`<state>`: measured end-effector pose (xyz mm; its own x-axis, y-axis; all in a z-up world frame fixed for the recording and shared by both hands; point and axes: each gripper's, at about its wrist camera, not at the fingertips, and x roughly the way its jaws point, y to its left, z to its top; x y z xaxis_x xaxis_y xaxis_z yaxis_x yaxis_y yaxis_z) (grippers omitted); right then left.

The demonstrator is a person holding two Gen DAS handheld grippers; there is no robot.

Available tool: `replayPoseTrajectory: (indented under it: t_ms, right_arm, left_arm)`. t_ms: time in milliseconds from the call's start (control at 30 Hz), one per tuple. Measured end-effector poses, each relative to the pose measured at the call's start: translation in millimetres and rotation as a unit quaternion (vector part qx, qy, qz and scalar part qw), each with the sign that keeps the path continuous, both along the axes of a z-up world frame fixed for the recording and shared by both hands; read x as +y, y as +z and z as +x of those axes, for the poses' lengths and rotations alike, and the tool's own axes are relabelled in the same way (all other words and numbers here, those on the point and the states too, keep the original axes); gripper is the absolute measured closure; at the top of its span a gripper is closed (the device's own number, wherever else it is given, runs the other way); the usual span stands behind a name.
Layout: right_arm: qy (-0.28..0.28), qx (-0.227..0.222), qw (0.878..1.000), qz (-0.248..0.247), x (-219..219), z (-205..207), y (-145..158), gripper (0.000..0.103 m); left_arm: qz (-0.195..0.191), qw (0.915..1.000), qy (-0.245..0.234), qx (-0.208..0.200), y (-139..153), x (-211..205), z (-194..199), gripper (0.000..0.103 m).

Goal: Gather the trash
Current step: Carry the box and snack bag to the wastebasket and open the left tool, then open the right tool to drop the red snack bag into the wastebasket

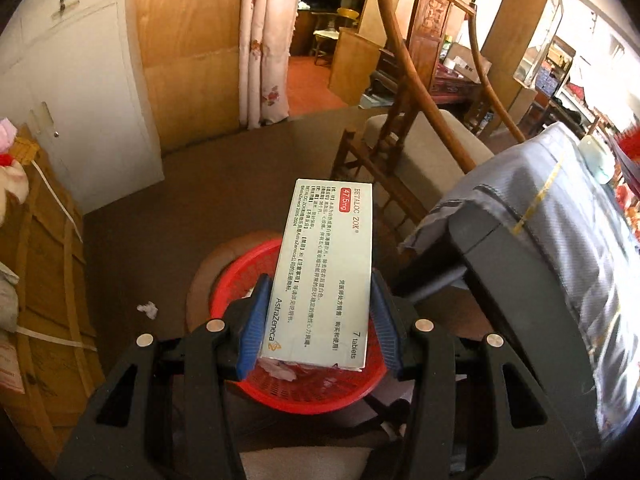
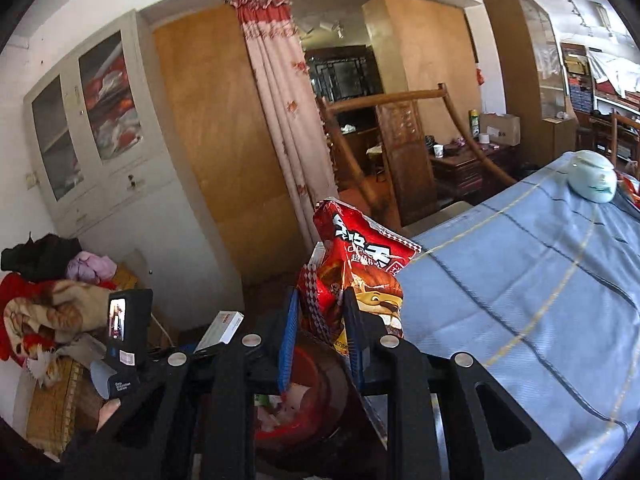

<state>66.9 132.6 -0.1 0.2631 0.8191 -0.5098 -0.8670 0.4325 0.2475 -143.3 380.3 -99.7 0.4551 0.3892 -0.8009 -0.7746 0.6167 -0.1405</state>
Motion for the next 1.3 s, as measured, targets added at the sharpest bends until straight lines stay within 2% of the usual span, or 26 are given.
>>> replayPoseTrajectory:
  t_ms: [200,333,500,633,800,967,1100,1300]
  right_arm:
    - [0.017,0.013,0.999,-0.024,35,1,-16,0.08]
    - [0.026,0.019,0.999,-0.041,53,2,-24,0.08]
    - [0.036,0.022,0.997,-0.058,73,0,-32,0.08]
    - [0.047,0.025,0.996,-0.075,86,-3,-42,0.08]
    - [0.061,0.033,0.994,-0.09,100,-7,-54,0.08]
    - [0.083,0.04,0.99,-0.107,115,-17,-65,0.08]
    - [0.105,0.044,0.986,-0.125,128,-30,-78,0.08]
    - [0.137,0.058,0.976,-0.157,150,-48,-102,0.079]
  left_arm:
    - [0.001,0.9999,0.009,0.008,-10,5,-8,0.054]
    - [-0.004,0.9993,0.011,0.034,-29,10,2,0.054]
    - [-0.031,0.9982,0.007,0.05,-51,11,8,0.053]
    - [-0.02,0.9979,0.023,0.057,-53,15,4,0.053]
    - [-0.003,0.9968,0.059,0.055,-48,23,-6,0.035]
    - [0.031,0.9924,0.102,0.061,-40,30,-17,0.017]
    - [0.043,0.989,0.127,0.063,-39,38,-25,0.013]
    - [0.04,0.9859,0.151,0.061,-41,50,-36,0.011]
